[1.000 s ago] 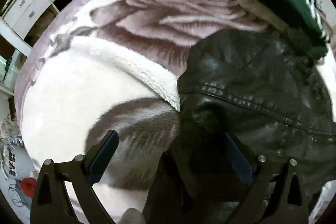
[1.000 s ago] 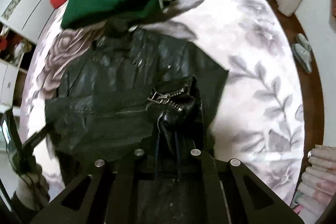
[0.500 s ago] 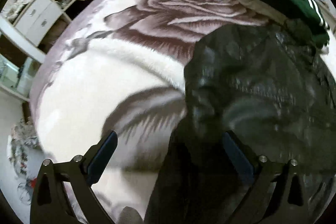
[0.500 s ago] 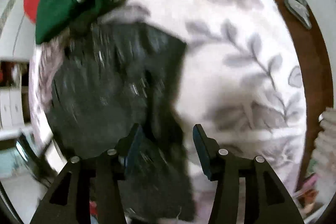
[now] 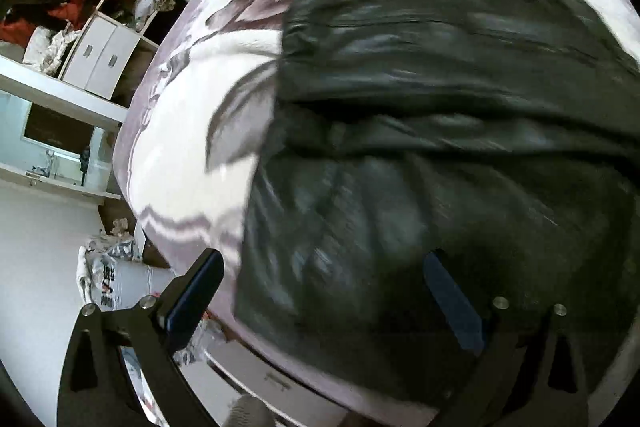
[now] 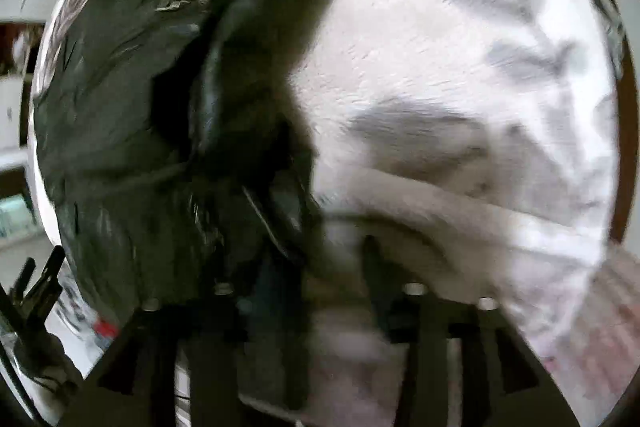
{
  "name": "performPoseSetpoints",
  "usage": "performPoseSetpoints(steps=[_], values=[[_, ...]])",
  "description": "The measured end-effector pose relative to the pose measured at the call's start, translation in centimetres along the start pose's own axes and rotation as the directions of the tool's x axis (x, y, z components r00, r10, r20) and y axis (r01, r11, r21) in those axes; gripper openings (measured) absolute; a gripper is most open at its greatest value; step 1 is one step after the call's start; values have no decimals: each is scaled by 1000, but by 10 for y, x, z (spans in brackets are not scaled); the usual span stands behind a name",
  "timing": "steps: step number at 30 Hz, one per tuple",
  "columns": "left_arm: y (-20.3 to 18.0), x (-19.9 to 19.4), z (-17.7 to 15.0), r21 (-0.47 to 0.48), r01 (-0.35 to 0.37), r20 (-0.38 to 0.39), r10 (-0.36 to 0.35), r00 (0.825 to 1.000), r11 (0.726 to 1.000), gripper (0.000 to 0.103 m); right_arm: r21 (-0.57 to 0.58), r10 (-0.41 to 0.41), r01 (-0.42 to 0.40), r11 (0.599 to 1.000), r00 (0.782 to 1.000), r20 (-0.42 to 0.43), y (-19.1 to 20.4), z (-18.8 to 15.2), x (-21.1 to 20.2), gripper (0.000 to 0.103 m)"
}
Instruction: Fold large clothes
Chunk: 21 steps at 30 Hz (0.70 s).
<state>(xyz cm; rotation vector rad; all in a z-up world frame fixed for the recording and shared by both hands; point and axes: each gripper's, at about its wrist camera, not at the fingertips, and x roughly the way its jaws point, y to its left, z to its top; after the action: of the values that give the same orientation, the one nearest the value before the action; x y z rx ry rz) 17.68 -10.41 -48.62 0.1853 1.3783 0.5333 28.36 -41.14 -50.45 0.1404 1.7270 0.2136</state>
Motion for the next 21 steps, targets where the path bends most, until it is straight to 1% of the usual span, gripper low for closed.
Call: performPoseSetpoints(steps=[1, 2, 3, 7, 8, 11, 12, 13, 15, 16, 17, 19, 20, 21], values=[[-14, -12, -8, 18, -6, 0, 6, 1000, 1000, 103, -4, -11, 11, 1000, 1000, 15, -4, -4, -11, 53], [-33, -26, -19, 43, -6, -1, 6, 1000, 999, 103, -11, -36, 37, 999, 999, 37, -14, -9, -27, 55], [-45, -34, -25, 56, -5, 2, 5, 1000, 998, 103, -7, -59, 60, 998, 997, 55, -26, -15, -41, 57], [-114, -63, -58, 162, 4, 22, -7, 1000, 987, 103, 70, -142, 136, 988, 986, 91, -82, -30, -78, 58], [-139, -66, -68, 208, 0, 28, -6, 1000, 978, 103, 99, -162, 153, 983, 983, 89, -97, -34, -83, 58], [-183, -63, -89, 272, 20, 13, -25, 1000, 962, 103, 170, -193, 177, 969, 978, 83, -130, -40, -91, 58], [-196, -59, -94, 285, 33, -7, -33, 999, 958, 103, 181, -200, 183, 966, 976, 82, -138, -41, -90, 58], [-207, -51, -98, 287, 43, -33, -35, 999, 957, 103, 191, -207, 189, 963, 975, 81, -153, -42, -92, 58], [-219, -36, -103, 292, 51, -53, -37, 998, 955, 103, 199, -218, 198, 960, 972, 84, -166, -40, -91, 58], [-224, -29, -104, 299, 53, -65, -36, 997, 953, 103, 197, -213, 192, 961, 973, 90, -169, -40, -92, 58], [-227, -21, -105, 300, 52, -68, -33, 997, 953, 103, 194, -191, 170, 966, 977, 96, -170, -38, -91, 58], [-229, -10, -102, 296, 51, -46, -39, 998, 954, 103, 190, -124, 102, 977, 986, 109, -168, -32, -84, 58], [-226, -4, -97, 286, 69, -52, -57, 997, 956, 103, 182, -66, 43, 982, 991, 118, -166, -28, -79, 58], [-223, -1, -93, 277, 85, -60, -71, 996, 957, 103, 177, 12, -33, 984, 993, 121, -164, -22, -73, 58]])
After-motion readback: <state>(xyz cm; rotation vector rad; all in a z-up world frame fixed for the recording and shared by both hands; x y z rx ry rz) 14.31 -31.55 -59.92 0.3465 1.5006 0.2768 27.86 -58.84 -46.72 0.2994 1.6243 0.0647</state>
